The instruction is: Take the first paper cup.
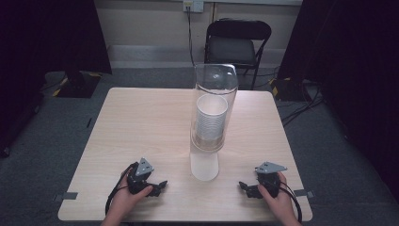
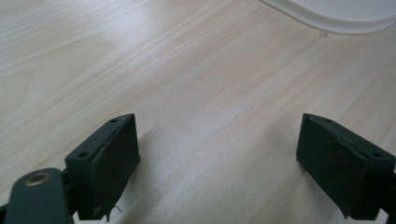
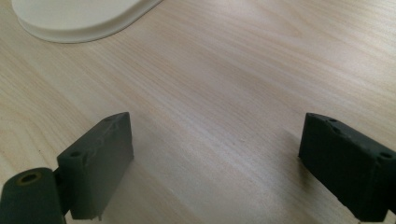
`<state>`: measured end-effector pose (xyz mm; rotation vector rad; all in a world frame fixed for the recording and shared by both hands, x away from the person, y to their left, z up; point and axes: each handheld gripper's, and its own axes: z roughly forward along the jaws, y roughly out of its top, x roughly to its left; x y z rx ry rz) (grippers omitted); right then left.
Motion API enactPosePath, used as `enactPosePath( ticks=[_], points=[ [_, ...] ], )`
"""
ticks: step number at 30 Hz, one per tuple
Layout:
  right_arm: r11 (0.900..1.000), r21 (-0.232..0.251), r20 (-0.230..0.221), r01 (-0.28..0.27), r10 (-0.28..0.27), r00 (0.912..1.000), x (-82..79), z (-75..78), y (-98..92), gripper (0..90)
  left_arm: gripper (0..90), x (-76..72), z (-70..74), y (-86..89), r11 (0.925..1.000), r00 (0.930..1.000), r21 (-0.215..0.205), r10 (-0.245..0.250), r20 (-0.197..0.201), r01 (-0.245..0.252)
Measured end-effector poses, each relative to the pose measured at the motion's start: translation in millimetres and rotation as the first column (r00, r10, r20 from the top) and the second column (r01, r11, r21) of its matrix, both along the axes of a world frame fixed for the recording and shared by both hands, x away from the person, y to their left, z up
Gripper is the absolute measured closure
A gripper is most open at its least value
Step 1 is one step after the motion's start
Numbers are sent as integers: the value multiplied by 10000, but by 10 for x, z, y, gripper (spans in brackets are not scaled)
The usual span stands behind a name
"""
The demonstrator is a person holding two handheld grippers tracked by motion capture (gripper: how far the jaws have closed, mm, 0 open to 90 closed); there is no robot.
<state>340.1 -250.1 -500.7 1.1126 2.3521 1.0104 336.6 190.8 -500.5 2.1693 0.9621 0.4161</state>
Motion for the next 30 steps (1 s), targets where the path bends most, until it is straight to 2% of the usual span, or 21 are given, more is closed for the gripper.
enactPosePath(
  ticks=[1,4,6,7,12,14,15,16,18,19,23,25,27,28,29,30],
  points=[
    [10000,-3,-3,1,-1,10000,0,0,0,96,120,2,-9,-5,9999,10000,-148,-15,8,15],
    [10000,-1,-1,1,-1,10000,0,0,0,96,114,1,0,-6,10000,10000,-22,-16,-39,16],
    [10000,-4,-1,-1,1,10000,-1,0,0,96,114,2,-11,-9,9998,10000,-174,-16,13,16],
    [10000,-5,0,2,-2,10000,0,0,0,95,114,0,0,-7,10000,10000,-32,-8,-45,8],
    [10000,-4,-2,2,-2,10000,0,0,0,96,114,-5,-6,-46,9999,10000,-141,77,-11,-77],
    [10000,-3,-1,5,-5,10000,0,0,0,96,176,-23,11,-94,9996,10000,-278,-51,-83,48],
    [10000,-4,0,5,-5,10000,0,0,0,96,162,-23,11,-94,9996,10000,-278,-51,-83,48],
    [10000,-1,-1,2,-2,10000,0,0,0,96,158,-29,20,-136,9991,9995,-350,-262,-171,256],
    [10000,-5,4,3,-3,10000,0,0,0,96,163,-38,28,-186,9986,9988,-347,-400,-268,390],
    [10000,-4,1,4,-4,10000,0,0,0,96,160,-44,20,-222,9979,9987,-493,-430,-257,417],
    [10000,-9,-1,13,-13,10000,1,1,1,95,158,-51,34,-345,9966,9965,-282,-786,-272,779],
    [10000,-57,67,61,-61,10000,-4,1,13,95,158,-55,30,-416,9953,9955,-350,-908,-271,898],
    [9999,3,-22,137,-137,9999,-11,8,44,118,155,-58,22,-471,9932,9933,-200,-1150,-116,1147],
    [10000,12,-125,42,-42,9999,-7,25,64,164,154,-59,15,-490,9924,9924,-100,-1227,23,1227],
    [9996,227,-258,-165,171,9995,6,47,90,187,153,-61,13,-499,9915,9916,-108,-1295,-11,1295],
    [9988,372,-262,-309,319,9991,20,73,125,168,153,-57,11,-497,9908,9908,-67,-1355,55,1355]
  ],
)
